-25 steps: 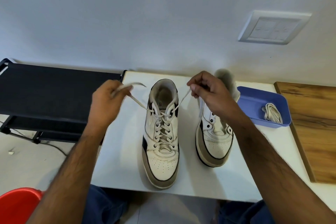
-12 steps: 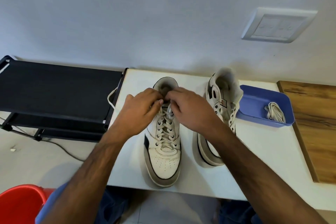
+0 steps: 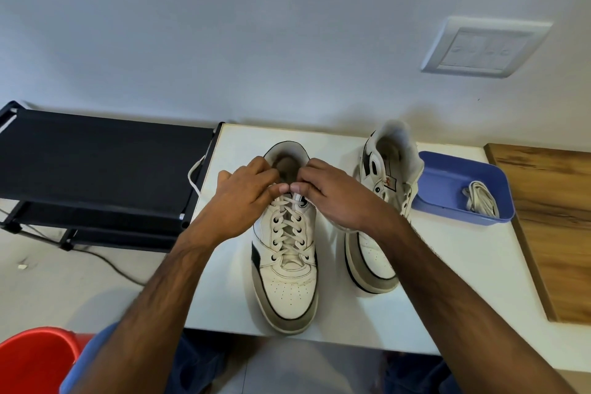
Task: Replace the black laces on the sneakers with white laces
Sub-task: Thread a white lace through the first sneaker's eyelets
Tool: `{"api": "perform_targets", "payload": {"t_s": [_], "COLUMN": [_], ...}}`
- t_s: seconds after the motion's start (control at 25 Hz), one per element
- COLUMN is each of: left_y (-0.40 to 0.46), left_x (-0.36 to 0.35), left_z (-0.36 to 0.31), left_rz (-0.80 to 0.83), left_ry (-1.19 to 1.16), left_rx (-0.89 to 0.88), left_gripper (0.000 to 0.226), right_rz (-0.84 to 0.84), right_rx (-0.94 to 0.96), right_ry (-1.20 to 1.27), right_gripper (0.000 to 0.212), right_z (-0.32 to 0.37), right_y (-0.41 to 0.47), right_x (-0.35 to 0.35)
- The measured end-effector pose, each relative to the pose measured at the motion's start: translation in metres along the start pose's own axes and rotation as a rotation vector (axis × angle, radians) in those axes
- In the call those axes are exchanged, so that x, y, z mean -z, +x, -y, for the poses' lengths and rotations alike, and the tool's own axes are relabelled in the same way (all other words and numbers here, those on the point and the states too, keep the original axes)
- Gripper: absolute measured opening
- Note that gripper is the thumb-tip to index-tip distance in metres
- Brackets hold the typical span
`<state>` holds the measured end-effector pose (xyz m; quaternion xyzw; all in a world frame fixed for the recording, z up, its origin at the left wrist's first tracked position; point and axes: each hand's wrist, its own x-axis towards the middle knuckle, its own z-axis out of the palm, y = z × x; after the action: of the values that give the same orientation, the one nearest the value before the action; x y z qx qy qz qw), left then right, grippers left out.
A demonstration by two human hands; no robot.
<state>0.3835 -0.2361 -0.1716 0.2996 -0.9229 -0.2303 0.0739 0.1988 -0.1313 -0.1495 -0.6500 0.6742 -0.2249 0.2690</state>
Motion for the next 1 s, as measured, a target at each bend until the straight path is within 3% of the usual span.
{"api": "perform_targets", "payload": {"t_s": [0.44,0.6,0.72,1.0], "left_y": [0.002,-0.003,-0.006,-0.012], "left_x": [-0.002,-0.007,-0.005,-0.005], "left_z": [0.01,0.006,0.008,0.004], "left_rz": [0.014,-0.074,-0.052,-0.033], "left_ry": [-0.302,-0.154,-0.136,-0.127], "left_rx": [-0.014,-0.054,-0.036,-0.003], "left_gripper": [0.034,0.042,0.047,0.035], "right_rz": [0.093,0.004,0.029,-0.068], "right_rx": [-0.006,-0.025,-0.002,-0.019], "right_ry": [0.129,0.148,0.082,0.04], "right_gripper": [0.015,0.017,0.029,0.032], "right_z": [-0.005,-0.002,-0.001,0.0], "right_y": [-0.004,-0.01,-0.015,-0.023], "right_x": [0.012,0.008,0.007,-0.006]}}
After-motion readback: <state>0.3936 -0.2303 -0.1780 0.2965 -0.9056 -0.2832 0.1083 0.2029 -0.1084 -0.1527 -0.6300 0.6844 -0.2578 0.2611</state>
